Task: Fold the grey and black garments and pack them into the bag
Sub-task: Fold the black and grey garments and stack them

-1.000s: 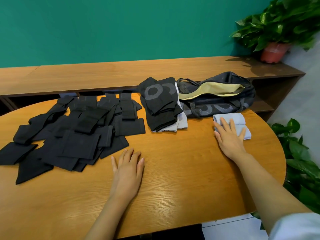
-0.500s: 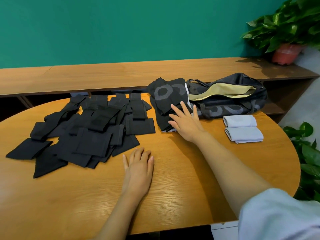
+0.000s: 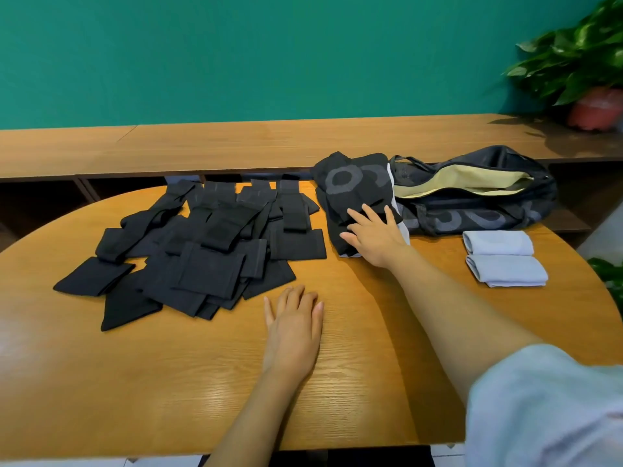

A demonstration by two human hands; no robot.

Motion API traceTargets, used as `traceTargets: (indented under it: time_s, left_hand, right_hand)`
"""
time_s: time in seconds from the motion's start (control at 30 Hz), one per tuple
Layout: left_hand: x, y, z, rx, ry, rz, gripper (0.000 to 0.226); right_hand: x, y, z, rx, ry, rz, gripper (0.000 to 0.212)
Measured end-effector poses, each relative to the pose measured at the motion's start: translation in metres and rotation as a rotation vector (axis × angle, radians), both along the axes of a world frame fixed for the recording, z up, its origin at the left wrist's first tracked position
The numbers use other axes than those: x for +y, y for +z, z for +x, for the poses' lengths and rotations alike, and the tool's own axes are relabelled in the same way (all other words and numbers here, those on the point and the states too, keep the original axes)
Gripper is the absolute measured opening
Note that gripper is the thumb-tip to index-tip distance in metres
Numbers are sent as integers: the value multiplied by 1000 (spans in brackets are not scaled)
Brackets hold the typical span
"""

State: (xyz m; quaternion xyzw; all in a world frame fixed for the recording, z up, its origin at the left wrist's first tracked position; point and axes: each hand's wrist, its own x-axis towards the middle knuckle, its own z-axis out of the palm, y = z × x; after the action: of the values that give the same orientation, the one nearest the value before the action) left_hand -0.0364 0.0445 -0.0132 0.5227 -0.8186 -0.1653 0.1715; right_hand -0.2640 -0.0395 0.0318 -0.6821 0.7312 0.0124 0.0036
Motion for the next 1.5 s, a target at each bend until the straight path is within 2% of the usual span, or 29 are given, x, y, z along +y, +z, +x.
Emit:
traceTargets:
  time_s: [0.13,0.27,0.37,0.6,0.67,0.77,0.83,0.93,1.07,1.27,1.5]
  left_hand:
    - [0,0,0,5,1,-10,45]
    - [0,0,0,4,4,-6,45]
    - [0,0,-1,57,24,-7,46]
    - [-1,-3,5,282,-6,-88,62]
    - [0,-3,8,287,-70,-127,58]
    - [0,-7,10,238,-163,-192,37]
    - [-1,-8,11,238,-179,-206,24]
    - [0,-6,11,275,-131,-176,17]
    - [1,-4,10,298,-110,-119,15]
    - [1,-4,11,309,-120,-39,15]
    - [2,-8,11,360,-26,53,13]
  right_hand:
    - [-1,-1,0,-13,-5,-44,56]
    - [11,3,10,-91,61,-236,50]
    - [38,1,28,-183,126,-368,56]
    - [126,-28,73,-298,227,-370,58]
    - [142,-36,79,-341,248,-385,56]
    - [158,-43,80,-394,266,-415,53]
    - [166,-46,76,-458,216,-430,49]
    - [172,-45,71,-457,60,-406,36]
    - [171,-44,69,-502,-170,-361,50]
    - [168,-47,67,-525,-199,-461,24]
    - [172,-41,69,-547,-250,-425,31]
